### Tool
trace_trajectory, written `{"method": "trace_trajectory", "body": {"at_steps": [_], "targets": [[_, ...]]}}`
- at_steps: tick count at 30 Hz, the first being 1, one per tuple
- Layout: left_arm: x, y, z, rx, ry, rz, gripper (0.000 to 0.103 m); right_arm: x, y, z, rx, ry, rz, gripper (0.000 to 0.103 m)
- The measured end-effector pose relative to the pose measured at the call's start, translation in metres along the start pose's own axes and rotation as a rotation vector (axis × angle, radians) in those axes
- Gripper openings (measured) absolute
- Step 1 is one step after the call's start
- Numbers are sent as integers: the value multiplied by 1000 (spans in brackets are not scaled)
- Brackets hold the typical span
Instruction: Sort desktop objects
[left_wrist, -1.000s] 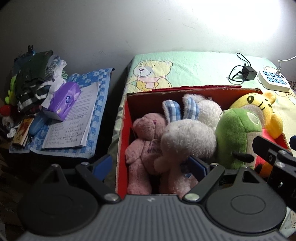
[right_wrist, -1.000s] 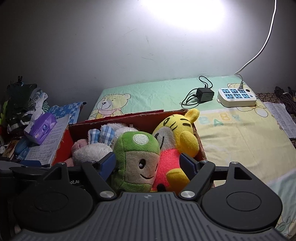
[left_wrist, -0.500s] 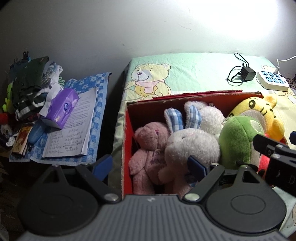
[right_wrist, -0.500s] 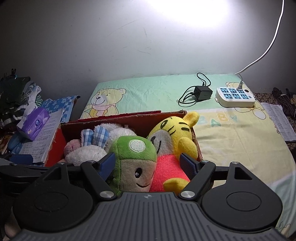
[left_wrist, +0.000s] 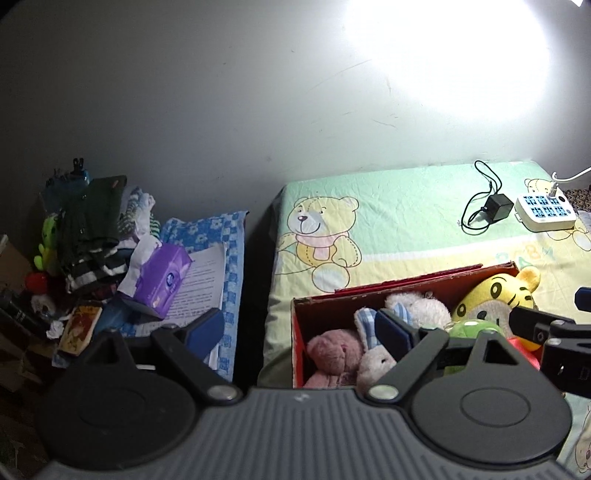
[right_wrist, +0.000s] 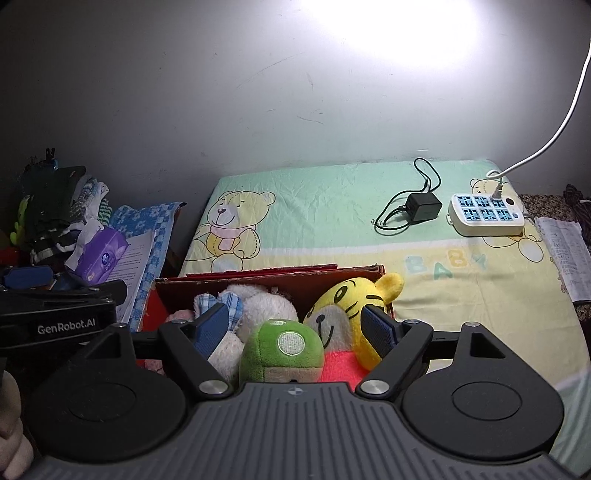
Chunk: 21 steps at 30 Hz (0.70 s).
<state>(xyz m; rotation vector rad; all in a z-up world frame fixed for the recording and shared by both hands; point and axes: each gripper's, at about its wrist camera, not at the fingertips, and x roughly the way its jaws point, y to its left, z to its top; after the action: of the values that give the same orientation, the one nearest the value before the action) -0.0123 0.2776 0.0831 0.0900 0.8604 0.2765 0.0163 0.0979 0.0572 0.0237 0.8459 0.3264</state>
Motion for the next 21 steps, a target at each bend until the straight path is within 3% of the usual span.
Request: {"method": "trace_trajectory", "body": {"at_steps": [4, 15, 21], "targets": [[12, -7, -17, -16, 66, -64, 88, 5, -6, -11, 12, 30, 21, 80], [40, -30, -55, 6, 157, -95, 88, 12, -6, -37, 15, 34, -3, 80], [46, -31, -60, 4, 162, -120, 88, 17, -6, -43, 41, 30, -49, 81]]}}
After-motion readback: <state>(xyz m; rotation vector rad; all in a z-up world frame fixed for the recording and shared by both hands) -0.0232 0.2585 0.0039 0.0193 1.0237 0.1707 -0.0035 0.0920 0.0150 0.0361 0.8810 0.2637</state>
